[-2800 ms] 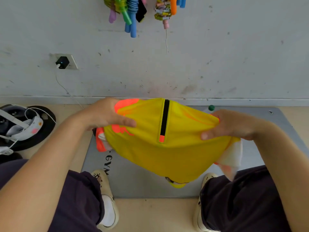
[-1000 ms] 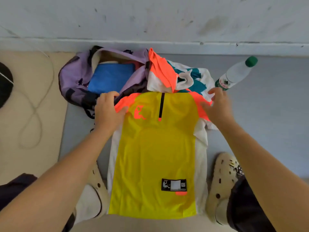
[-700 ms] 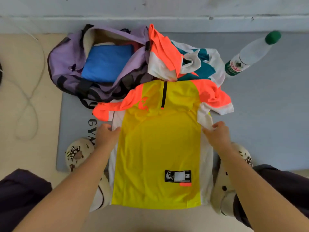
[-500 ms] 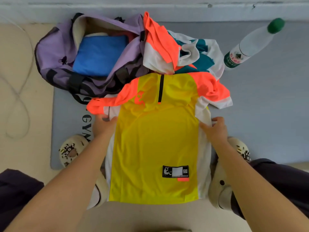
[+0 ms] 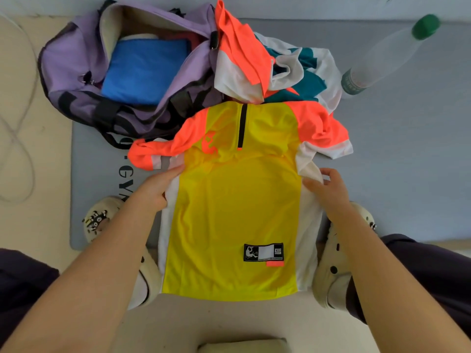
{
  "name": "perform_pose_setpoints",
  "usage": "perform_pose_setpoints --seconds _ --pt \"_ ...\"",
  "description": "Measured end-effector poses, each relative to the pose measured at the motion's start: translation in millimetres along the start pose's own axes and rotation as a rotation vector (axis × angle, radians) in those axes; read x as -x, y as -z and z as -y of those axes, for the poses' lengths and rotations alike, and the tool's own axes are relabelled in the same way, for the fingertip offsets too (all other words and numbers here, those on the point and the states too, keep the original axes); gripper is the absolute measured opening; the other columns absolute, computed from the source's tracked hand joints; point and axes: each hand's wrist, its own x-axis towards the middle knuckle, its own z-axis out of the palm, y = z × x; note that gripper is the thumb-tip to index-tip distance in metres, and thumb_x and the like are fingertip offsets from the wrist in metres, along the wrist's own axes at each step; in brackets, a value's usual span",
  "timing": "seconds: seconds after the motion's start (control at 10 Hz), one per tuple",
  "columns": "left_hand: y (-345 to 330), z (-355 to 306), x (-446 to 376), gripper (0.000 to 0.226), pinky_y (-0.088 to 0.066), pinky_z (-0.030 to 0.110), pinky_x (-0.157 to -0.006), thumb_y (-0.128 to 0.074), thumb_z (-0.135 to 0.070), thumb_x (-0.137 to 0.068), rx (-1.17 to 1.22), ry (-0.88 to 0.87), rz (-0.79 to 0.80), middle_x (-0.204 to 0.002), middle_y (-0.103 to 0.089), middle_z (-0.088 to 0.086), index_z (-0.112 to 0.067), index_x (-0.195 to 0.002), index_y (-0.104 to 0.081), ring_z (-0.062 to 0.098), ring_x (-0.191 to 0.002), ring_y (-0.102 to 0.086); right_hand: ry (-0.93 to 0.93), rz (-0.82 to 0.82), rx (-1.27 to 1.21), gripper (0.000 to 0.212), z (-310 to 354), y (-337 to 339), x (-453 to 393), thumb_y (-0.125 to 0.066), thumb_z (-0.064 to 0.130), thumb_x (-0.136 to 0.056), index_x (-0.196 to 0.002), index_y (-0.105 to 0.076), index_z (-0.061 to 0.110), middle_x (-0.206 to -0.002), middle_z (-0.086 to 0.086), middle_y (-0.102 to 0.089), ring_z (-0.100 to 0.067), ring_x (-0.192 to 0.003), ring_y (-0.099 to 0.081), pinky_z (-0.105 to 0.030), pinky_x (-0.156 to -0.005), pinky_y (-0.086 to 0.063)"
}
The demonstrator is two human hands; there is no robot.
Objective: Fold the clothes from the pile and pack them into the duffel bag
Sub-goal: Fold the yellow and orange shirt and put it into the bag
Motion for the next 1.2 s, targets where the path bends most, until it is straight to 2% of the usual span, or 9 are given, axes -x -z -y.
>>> perform_pose_setpoints --seconds 0.1,0.2,0.3,0.4,0.6,0.8,0.9,1.1,1.2 --pt "6.9 5.9 12.5 0.019 -0.056 0.034 -0.085 -0.068 -0.032 -0.091 0.008 -0.08 -0.018 -0.112 -0.072 0.005 -0.022 -0.107 -0.072 0.015 -0.096 -0.071 0.016 -0.063 -0.017 0.017 0.7 6.2 0.7 -0.064 0.038 -0.089 -0.1 -0.058 0.027 -0.092 0.008 -0.061 -0.006 -0.077 -0.055 -0.025 -0.059 -0.04" --pt "26.2 18.6 25.1 0.022 -0.049 0.042 -0.1 -0.07 -0.036 -0.089 0.041 -0.241 -0.147 -0.117 -0.07 0.009 -0.024 -0.107 -0.071 0.025 -0.111 -0.065 -0.046 -0.115 -0.17 0.043 -3.1 15.3 0.3 -0.054 0.046 -0.091 -0.081 -0.059 0.004 -0.077 -0.008 -0.052 -0.018 -0.071 -0.048 -0.03 -0.066 -0.039" --pt "42.3 34.0 34.8 0.034 -0.042 0.052 -0.107 -0.065 -0.028 -0.093 0.048 -0.238 -0.209 -0.126 -0.063 0.021 -0.009 -0.121 -0.064 0.035 -0.117 -0.06 -0.142 -0.126 -0.212 0.062 -9.2 22.5 0.0 -0.053 0.047 -0.09 -0.108 -0.053 -0.012 -0.088 -0.029 -0.056 -0.037 -0.117 -0.04 -0.046 -0.077 -0.051" --pt "41.3 46.6 36.8 0.039 -0.039 0.052 -0.11 -0.063 -0.018 -0.095 0.0 -0.11 -0.189 -0.131 -0.059 0.024 -0.001 -0.13 -0.058 0.037 -0.122 -0.055 -0.197 -0.06 -0.215 0.053 -11.0 22.2 0.0 -0.052 0.044 -0.095 -0.114 -0.061 -0.005 -0.097 -0.021 -0.061 -0.033 -0.089 -0.061 -0.042 -0.078 -0.05" --pt "20.1 34.9 43.4 0.047 -0.053 0.045 -0.095 -0.058 -0.047 -0.093 -0.039 -0.009 -0.08 -0.114 -0.066 0.01 -0.011 -0.124 -0.058 0.029 -0.104 -0.065 -0.113 0.138 -0.035 0.038 -3.4 9.3 11.3 -0.061 0.049 -0.089 -0.087 -0.068 0.012 -0.092 -0.01 -0.071 -0.026 -0.087 -0.067 -0.043 -0.084 -0.054" --pt "31.4 11.1 37.9 0.023 -0.048 0.043 -0.103 -0.056 -0.032 -0.097 0.048 -0.292 -0.162 -0.125 -0.063 0.011 -0.015 -0.114 -0.059 0.026 -0.116 -0.061 0.02 -0.064 -0.156 0.037 15.0 20.0 9.3 -0.061 0.032 -0.091 -0.098 -0.065 -0.004 -0.086 -0.03 -0.054 -0.032 -0.075 -0.054 -0.04 -0.071 -0.045" --pt "32.8 -2.2 38.9 0.022 -0.057 0.027 -0.079 -0.05 -0.025 -0.1 0.234 -0.317 0.01 -0.107 -0.071 0.002 -0.013 -0.116 -0.058 0.014 -0.102 -0.068 -0.028 0.053 -0.41 0.017 23.8 27.6 4.3 -0.062 0.012 -0.088 -0.103 -0.07 0.007 -0.094 -0.014 -0.065 -0.023 -0.082 -0.059 -0.036 -0.07 -0.045" --pt "15.6 5.2 44.3 0.027 -0.043 0.025 -0.057 -0.061 -0.038 -0.095 -0.163 -0.054 0.106 -0.062 -0.056 0.004 -0.012 -0.086 -0.057 0.015 -0.048 -0.051 -0.189 0.171 -0.05 0.033 15.1 6.8 1.6 -0.073 0.047 -0.08 -0.092 -0.062 0.019 -0.09 -0.001 -0.068 -0.019 -0.081 -0.066 -0.033 -0.068 -0.054" --pt "17.4 11.3 40.8 0.025 -0.043 0.027 -0.058 -0.058 -0.031 -0.097 -0.123 -0.123 -0.037 -0.058 -0.05 0.003 -0.014 -0.08 -0.055 0.01 -0.044 -0.046 -0.224 0.063 -0.092 0.045 15.6 6.8 1.4 -0.063 0.059 -0.084 -0.099 -0.056 0.017 -0.098 -0.003 -0.063 -0.022 -0.086 -0.061 -0.041 -0.082 -0.052"
